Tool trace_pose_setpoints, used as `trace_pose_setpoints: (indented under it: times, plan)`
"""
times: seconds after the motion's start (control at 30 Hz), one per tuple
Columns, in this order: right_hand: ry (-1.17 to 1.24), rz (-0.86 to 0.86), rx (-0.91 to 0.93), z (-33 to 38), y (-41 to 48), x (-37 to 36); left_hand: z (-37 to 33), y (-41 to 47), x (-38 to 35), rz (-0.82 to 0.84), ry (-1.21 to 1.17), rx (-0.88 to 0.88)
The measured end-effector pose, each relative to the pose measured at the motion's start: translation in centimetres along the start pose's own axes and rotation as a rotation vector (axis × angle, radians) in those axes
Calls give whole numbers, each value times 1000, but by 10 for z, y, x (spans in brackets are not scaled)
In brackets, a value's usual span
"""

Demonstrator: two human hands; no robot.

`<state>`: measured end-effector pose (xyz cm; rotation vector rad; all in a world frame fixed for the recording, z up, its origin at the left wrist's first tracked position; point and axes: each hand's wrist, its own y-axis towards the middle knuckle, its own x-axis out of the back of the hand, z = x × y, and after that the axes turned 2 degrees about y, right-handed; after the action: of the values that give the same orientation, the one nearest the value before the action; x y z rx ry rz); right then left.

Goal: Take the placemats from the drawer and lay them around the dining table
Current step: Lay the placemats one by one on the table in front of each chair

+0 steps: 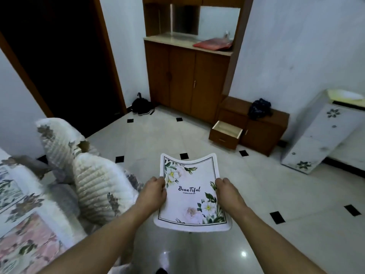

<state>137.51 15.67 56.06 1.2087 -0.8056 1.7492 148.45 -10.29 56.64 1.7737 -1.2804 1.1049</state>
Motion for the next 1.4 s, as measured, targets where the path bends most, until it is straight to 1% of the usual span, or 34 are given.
trace_pose_setpoints:
  times: [0.07,0.23,0.4,0.53,0.77,0.97,1.1,1.2,1.3,1.4]
  plan:
    - [-18,-16,-41,-8,37,11,-2,46,2,14,-6,-11]
    - [-36,-63,-72,-10,122,34,8,140,14,28,43,-65]
    - [-17,-28,-45,-4,202,33,29,206,16,37,109,-51]
    - [-8,24,50,2,284,27,55,255,15,28,150,49]
    - [-8,94,311,34,466,14,96,357,19,-18,215,295]
    - [21,215,538,87,585,6,125,399,37,-91,265,512]
    - [31,264,650,141,646,-12,167,424,53,-108,286,636]
    - [32,289,689,185,691,-30,211,452,63,-130,301,674]
    - [26,291,702,228,740,-46,262,495,74,-153,320,663]
    - [22,265,660,267,795,-53,313,546,88,-163,296,639]
